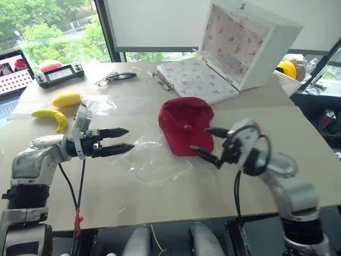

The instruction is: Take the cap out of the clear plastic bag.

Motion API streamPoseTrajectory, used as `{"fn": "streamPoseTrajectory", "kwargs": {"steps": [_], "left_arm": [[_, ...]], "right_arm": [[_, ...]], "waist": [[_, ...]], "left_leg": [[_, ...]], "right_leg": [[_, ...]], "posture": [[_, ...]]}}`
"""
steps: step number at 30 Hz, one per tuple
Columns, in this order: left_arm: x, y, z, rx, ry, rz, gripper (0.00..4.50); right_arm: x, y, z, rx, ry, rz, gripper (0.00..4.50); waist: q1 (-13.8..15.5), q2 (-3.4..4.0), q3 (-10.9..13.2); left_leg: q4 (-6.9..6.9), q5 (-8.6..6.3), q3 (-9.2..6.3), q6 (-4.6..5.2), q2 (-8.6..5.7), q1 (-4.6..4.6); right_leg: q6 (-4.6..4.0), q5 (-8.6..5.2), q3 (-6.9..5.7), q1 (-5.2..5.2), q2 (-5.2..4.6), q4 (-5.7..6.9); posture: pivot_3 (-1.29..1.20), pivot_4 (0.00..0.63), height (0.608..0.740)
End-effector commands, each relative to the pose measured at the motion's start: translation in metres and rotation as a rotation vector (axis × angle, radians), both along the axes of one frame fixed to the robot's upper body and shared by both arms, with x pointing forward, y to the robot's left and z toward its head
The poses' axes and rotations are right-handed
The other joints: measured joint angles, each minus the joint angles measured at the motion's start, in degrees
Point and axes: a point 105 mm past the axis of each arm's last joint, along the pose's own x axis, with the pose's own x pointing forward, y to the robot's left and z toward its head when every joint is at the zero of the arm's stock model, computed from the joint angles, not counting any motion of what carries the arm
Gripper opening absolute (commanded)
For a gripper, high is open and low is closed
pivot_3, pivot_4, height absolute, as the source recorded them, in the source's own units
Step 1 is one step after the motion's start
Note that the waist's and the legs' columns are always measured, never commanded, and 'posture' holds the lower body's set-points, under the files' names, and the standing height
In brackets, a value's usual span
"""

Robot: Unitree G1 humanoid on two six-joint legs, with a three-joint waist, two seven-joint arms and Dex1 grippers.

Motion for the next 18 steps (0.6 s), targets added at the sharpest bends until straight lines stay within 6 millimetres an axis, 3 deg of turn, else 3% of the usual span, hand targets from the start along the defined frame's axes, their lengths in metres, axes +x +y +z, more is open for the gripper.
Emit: {"fn": "streamPoseTrajectory", "kwargs": {"steps": [1,4,8,10,13,16,18], "left_arm": [[-0.001,0.008,0.009,-0.101,0.017,0.088,4.50],[0.021,0.046,0.024,-0.313,0.006,0.368,4.50],[0.042,0.104,0.015,-0.390,-0.053,0.856,4.50],[0.043,0.124,0.002,-0.321,-0.082,1.050,4.50],[0.041,0.138,-0.021,-0.111,-0.146,1.247,4.50],[0.039,0.144,-0.038,0.082,-0.208,1.345,4.50],[0.037,0.150,-0.048,0.111,-0.211,1.400,4.50]], "right_arm": [[-0.016,-0.015,0.025,0.122,-0.002,0.048,4.48],[0.018,-0.059,0.027,0.217,0.005,-0.242,4.48],[0.050,-0.103,-0.006,0.072,0.005,-0.630,4.48],[0.056,-0.121,-0.025,-0.050,-0.025,-0.779,4.48],[0.057,-0.144,-0.051,-0.201,-0.071,-0.945,4.48],[0.055,-0.157,-0.066,-0.292,-0.112,-1.048,4.48],[0.054,-0.161,-0.073,-0.312,-0.123,-1.076,4.48]], "waist": [[0.1,0.00,0.0],[0.3,-0.03,0.0],[0.4,-0.08,-0.1],[0.5,-0.07,-0.1],[0.5,-0.08,-0.1],[0.7,-0.08,-0.1],[1.0,-0.08,-0.1]], "left_leg": [[0.00,0.00,0.00,0.00,0.00,0.00],[0.04,0.00,0.00,0.00,0.00,0.03],[0.15,0.03,0.02,-0.01,0.00,0.11],[0.06,0.03,0.10,-0.02,-0.01,0.15],[0.00,0.02,0.17,-0.02,-0.06,0.02],[-0.01,0.02,0.22,-0.03,-0.10,-0.04],[0.00,0.02,0.24,-0.03,-0.11,-0.02]], "right_leg": [[-0.04,0.02,0.00,0.00,0.00,0.01],[0.00,0.00,-0.01,0.04,0.00,0.02],[0.04,0.02,0.01,0.10,0.02,0.03],[0.02,0.03,0.10,0.07,0.01,0.03],[-0.37,0.26,0.18,-0.07,-0.04,0.00],[-0.37,0.26,0.20,-0.10,-0.10,-0.05],[-0.37,0.27,0.20,-0.09,-0.10,-0.05]], "posture": [[0.00,0.150,0.740],[0.00,0.150,0.740],[0.00,0.150,0.740],[0.00,0.150,0.740],[0.00,0.150,0.740],[0.00,0.150,0.740],[0.00,0.150,0.740]]}}
